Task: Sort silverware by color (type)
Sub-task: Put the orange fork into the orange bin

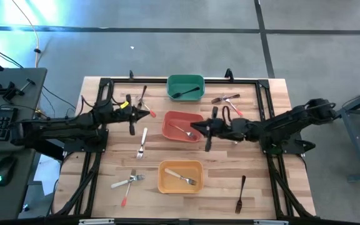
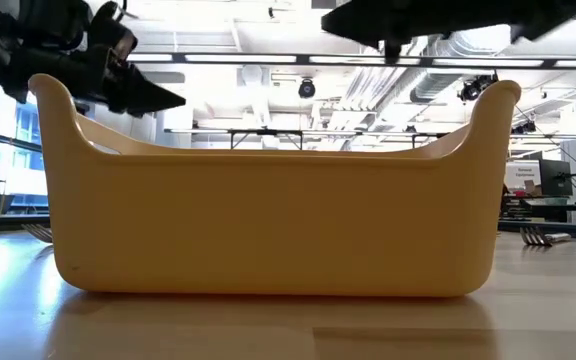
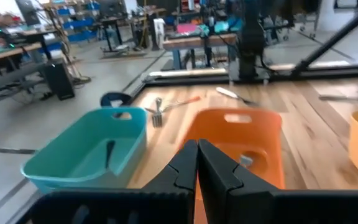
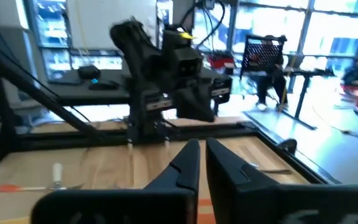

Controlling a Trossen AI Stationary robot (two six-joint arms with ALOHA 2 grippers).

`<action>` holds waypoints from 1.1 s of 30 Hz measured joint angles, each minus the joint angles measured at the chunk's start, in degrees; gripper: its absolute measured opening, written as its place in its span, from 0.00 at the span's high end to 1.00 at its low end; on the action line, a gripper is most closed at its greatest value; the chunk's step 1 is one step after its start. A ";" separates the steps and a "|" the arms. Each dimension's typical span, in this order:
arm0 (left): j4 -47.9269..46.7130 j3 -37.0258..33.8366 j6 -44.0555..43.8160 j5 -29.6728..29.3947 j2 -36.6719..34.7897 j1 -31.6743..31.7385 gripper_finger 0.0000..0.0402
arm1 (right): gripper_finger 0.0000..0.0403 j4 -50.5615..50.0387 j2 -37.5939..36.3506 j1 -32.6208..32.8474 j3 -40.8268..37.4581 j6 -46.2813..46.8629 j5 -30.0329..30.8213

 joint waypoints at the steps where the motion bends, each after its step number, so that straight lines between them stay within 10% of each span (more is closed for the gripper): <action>1: -0.12 -0.42 -0.21 0.00 0.04 -0.42 0.99 | 0.95 -1.81 0.79 -0.42 1.58 0.18 0.04; 13: -1.63 -5.12 -2.88 -0.22 -0.04 -5.35 1.00 | 0.66 -20.10 16.00 -4.33 23.60 3.02 -0.03; 33: -7.86 -5.45 -2.40 -0.71 0.00 -16.44 1.00 | 0.76 -28.99 23.90 -4.28 32.62 2.29 -0.52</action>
